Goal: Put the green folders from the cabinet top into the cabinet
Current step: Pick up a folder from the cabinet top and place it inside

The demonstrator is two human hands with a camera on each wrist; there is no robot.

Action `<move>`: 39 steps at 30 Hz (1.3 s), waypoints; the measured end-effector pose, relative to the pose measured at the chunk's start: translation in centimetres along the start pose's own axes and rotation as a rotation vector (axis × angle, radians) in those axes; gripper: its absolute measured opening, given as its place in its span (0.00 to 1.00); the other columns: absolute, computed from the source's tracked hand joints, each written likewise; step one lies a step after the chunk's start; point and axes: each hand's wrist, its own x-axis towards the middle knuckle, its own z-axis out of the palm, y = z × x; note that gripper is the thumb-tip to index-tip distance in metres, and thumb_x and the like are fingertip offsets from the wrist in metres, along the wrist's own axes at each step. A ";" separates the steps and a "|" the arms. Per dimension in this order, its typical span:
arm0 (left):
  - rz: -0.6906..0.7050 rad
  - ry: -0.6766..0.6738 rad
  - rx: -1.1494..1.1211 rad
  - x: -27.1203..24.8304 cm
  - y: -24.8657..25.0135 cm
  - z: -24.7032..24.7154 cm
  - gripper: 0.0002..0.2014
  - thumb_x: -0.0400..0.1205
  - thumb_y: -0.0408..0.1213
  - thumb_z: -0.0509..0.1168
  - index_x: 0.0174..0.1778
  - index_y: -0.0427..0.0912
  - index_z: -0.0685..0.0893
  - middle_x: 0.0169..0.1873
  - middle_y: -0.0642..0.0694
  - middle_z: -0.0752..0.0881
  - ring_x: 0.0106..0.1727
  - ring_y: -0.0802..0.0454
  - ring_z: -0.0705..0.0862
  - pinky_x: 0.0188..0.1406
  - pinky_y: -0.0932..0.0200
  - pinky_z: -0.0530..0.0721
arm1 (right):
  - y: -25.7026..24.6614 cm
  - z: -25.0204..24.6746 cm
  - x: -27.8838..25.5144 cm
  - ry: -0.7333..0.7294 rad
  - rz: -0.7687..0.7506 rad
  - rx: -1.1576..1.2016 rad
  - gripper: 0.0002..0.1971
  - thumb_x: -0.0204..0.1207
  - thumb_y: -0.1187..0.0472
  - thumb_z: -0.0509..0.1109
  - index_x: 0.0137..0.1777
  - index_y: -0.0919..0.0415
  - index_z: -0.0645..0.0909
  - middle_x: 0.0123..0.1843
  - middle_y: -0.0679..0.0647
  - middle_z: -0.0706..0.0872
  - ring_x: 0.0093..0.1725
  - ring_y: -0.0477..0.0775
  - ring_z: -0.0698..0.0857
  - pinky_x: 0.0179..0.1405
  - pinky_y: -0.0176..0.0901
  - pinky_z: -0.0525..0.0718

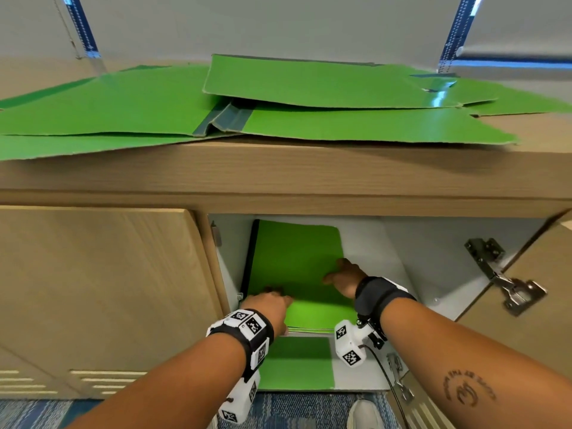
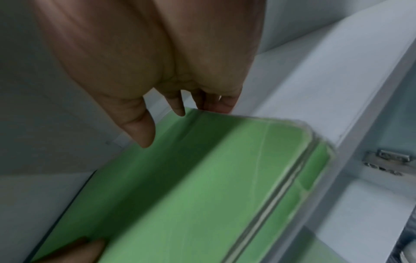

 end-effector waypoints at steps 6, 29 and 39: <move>-0.008 0.157 -0.174 -1.4 -0.2 -2.2 0.36 0.76 0.56 0.69 0.80 0.53 0.67 0.76 0.48 0.75 0.73 0.46 0.76 0.71 0.51 0.76 | -2.3 -1.2 -2.1 0.183 -0.164 -0.033 0.31 0.74 0.55 0.72 0.77 0.59 0.69 0.73 0.65 0.74 0.68 0.67 0.79 0.66 0.53 0.79; 0.115 0.623 -0.093 -18.1 4.3 -21.8 0.14 0.80 0.56 0.62 0.52 0.52 0.85 0.46 0.48 0.88 0.48 0.47 0.86 0.45 0.55 0.83 | -13.9 -15.9 -29.8 -0.089 -0.662 -0.689 0.12 0.76 0.46 0.67 0.54 0.52 0.79 0.43 0.50 0.85 0.47 0.55 0.82 0.48 0.42 0.78; -0.137 0.613 0.055 -18.8 2.0 -31.0 0.30 0.78 0.51 0.65 0.76 0.46 0.71 0.76 0.41 0.69 0.75 0.40 0.70 0.71 0.44 0.73 | -19.8 -23.7 -33.1 -0.007 -0.620 -0.054 0.10 0.82 0.62 0.64 0.58 0.66 0.81 0.46 0.57 0.85 0.43 0.55 0.86 0.43 0.48 0.87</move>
